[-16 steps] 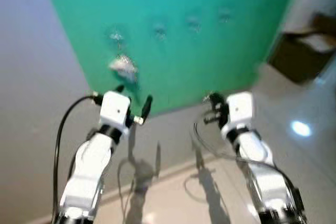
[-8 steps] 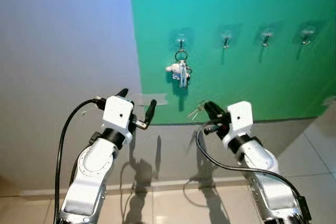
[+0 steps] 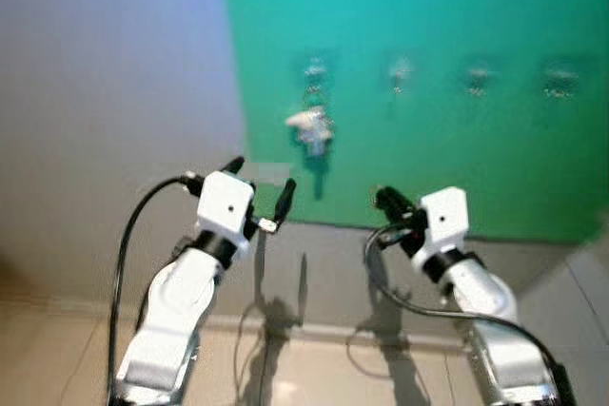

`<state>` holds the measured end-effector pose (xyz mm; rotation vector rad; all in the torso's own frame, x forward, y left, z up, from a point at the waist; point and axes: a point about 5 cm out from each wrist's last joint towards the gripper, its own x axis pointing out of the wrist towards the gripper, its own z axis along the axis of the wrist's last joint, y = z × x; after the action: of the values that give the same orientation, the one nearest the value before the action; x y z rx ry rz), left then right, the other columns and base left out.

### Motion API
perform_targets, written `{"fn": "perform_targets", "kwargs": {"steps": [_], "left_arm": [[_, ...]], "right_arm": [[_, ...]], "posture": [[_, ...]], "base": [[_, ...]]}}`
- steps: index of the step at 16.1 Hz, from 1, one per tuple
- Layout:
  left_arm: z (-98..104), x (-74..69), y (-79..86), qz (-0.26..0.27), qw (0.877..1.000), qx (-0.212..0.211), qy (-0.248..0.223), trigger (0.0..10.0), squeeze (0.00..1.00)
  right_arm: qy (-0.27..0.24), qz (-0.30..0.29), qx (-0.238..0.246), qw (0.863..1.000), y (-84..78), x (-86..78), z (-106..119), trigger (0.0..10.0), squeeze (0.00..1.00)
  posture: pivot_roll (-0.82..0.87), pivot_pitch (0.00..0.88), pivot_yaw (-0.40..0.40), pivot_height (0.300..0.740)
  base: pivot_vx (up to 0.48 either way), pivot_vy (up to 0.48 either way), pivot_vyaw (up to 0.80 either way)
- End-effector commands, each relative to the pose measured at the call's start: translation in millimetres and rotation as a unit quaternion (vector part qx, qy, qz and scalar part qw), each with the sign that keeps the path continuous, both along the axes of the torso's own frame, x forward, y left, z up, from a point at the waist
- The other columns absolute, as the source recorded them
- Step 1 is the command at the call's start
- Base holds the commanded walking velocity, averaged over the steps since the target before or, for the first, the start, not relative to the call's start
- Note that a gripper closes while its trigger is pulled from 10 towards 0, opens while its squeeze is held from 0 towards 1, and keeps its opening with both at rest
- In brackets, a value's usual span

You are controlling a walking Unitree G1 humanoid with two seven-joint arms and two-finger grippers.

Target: Hang keys on a hook

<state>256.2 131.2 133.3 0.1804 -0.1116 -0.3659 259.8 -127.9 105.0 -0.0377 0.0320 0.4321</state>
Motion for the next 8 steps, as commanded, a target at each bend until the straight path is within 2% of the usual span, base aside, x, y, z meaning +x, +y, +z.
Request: {"fn": "perform_targets", "kwargs": {"steps": [1, 4, 5, 8], "left_arm": [[3.6, 0.5, -2.2, -0.002, 1.0, 0.004, -0.01, 10.0, 0.0], [4.3, 0.1, -1.4, 0.005, 1.0, -0.002, -0.011, 10.0, 0.0], [4.6, -0.7, -0.7, 0.008, 1.0, -0.004, -0.012, 10.0, 0.0], [6.1, -0.1, 2.7, 0.013, 1.0, -0.021, -0.01, 10.0, 0.0]], "right_arm": [[-0.017, 0.012, 0.005, 1.0, 1.9, -1.0, 7.2, 10.0, 0.0], [-0.02, 0.017, 0.009, 1.0, 5.1, 1.1, 10.8, 10.0, 0.0], [-0.024, 0.025, 0.01, 0.999, 7.2, 0.6, 12.0, 10.0, 0.0], [-0.026, 0.033, 0.019, 0.999, 11.9, 0.0, 15.0, 10.0, 0.0]], "posture": [[-0.06, 0.0, 0.028, 0.74], [-0.06, 0.0, 0.018, 0.74], [-0.06, 0.0, 0.018, 0.74], [-0.06, 0.0, 0.018, 0.74]], "base": [[0.0, -0.364, 0.6], [0.0, -0.351, 0.8], [0.0, 0.0, 0.58], [0.0, 0.0, 0.0]]}}
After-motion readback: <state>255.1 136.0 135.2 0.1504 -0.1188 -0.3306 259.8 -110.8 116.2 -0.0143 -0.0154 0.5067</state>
